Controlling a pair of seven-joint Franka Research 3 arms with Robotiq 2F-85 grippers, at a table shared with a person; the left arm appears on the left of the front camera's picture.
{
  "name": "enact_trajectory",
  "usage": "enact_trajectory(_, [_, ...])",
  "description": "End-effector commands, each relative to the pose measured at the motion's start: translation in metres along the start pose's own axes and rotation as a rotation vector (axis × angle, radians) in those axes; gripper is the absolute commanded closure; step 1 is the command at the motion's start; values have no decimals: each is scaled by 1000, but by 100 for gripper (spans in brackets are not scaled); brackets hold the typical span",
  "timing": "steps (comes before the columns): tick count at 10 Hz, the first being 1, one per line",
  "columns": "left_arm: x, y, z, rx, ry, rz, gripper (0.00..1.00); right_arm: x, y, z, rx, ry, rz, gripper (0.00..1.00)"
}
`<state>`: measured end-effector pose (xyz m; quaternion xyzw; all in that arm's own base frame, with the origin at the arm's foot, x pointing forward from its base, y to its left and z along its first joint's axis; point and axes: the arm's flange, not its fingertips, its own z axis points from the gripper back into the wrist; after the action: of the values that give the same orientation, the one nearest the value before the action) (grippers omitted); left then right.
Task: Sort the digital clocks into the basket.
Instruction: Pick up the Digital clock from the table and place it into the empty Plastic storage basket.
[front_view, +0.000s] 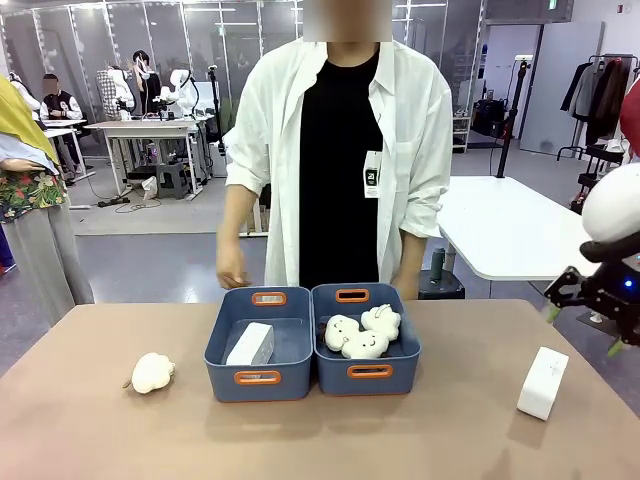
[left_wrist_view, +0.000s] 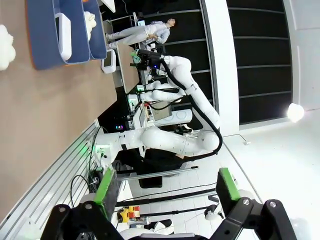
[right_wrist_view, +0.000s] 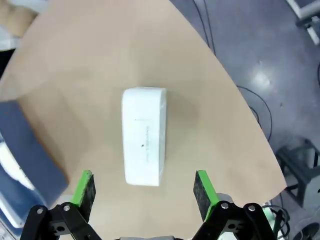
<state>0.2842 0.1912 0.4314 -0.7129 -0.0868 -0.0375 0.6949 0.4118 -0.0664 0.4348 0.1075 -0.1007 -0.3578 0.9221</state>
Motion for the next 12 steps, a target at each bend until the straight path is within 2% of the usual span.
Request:
enact_trajectory(1, [0,-3,1,12,-16,4,0,-2,11,-16,-35,-1,-82,0])
enact_trajectory(5, [0,-3,1,12,-16,4,0,-7,25,-69,-77,54,-128,0])
enact_trajectory(6, [0,-3,1,12,-16,4,0,-9,26,-81,-94,75,-122,0])
enact_trajectory(7, [0,-3,1,12,-16,4,0,-9,29,-93,-51,70,-107,0])
enact_trajectory(10, [0,-3,1,12,-16,4,0,-12,29,-124,-114,121,-71,0])
enact_trajectory(12, [0,-3,1,12,-16,4,0,-12,27,-131,-139,116,-51,20])
